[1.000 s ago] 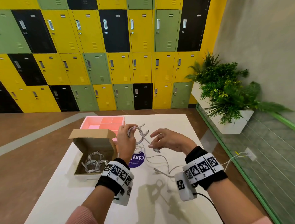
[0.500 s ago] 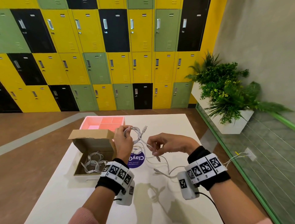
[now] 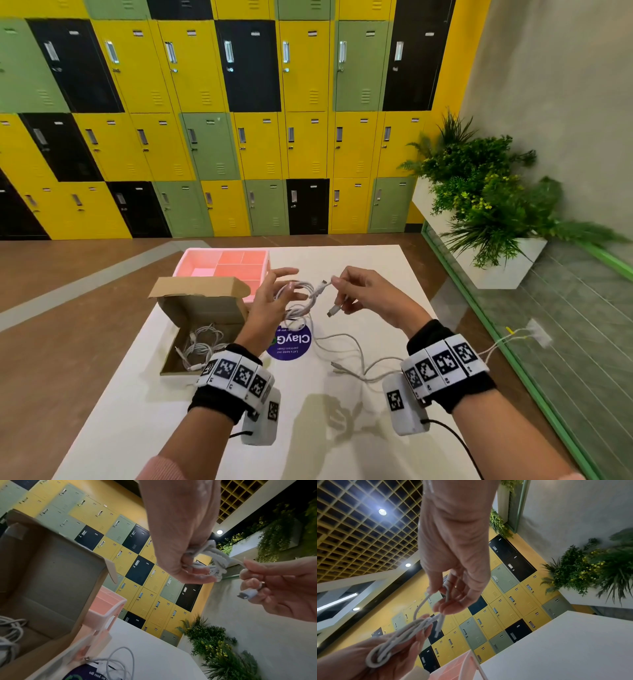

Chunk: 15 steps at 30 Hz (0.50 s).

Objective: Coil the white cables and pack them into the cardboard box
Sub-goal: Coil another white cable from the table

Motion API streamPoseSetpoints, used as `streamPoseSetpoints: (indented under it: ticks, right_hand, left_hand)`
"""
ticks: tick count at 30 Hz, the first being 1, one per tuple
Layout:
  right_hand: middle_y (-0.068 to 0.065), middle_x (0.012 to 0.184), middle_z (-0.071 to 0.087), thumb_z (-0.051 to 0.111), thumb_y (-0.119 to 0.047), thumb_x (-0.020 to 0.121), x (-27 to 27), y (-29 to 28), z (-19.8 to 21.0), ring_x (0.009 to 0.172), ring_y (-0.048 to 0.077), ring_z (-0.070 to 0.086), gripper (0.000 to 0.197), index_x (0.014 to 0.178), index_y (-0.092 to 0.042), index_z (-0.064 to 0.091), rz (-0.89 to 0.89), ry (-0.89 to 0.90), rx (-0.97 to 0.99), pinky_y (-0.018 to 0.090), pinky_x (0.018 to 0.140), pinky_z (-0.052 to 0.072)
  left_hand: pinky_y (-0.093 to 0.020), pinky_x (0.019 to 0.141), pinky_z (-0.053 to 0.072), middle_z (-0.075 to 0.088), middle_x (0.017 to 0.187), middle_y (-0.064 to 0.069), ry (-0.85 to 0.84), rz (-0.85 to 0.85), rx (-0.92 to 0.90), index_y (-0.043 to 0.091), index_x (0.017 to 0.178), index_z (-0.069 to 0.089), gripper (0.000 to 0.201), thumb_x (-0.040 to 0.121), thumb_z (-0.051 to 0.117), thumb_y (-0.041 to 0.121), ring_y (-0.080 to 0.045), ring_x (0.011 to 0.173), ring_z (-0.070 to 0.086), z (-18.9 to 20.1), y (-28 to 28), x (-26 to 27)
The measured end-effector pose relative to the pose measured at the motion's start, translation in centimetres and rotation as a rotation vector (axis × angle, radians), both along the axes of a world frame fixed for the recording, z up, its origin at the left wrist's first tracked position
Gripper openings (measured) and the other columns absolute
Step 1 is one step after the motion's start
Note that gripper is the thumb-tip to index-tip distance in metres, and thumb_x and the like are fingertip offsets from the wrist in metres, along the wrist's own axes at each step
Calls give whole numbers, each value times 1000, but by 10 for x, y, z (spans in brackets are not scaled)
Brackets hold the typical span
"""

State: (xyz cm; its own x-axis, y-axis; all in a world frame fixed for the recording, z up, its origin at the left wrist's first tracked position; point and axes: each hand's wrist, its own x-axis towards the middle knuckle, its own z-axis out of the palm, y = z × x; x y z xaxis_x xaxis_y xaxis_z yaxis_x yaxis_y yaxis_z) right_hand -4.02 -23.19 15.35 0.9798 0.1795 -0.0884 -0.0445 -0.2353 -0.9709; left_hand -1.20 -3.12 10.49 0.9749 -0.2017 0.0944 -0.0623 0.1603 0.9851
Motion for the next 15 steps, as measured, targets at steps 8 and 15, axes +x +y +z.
streamPoseSetpoints:
  ticks: [8, 15]
  right_hand:
    - [16, 84, 70, 57, -29, 93, 3, 3, -4, 64, 12, 67, 24, 87, -5, 56, -154, -76, 16, 22, 62, 56]
    - [15, 79, 64, 63, -32, 89, 7, 3, -21, 66, 15, 69, 32, 87, 0, 60, -336, -134, -18, 23, 67, 59]
  left_hand:
    - [-24, 69, 56, 70, 93, -4, -65, 5, 53, 7, 103, 69, 17, 88, 62, 8, -14, 77, 67, 12, -2, -4]
    - [-27, 73, 57, 72, 91, -8, 71, -43, -123, 5, 104, 65, 16, 92, 56, 9, -22, 87, 70, 11, -7, 0]
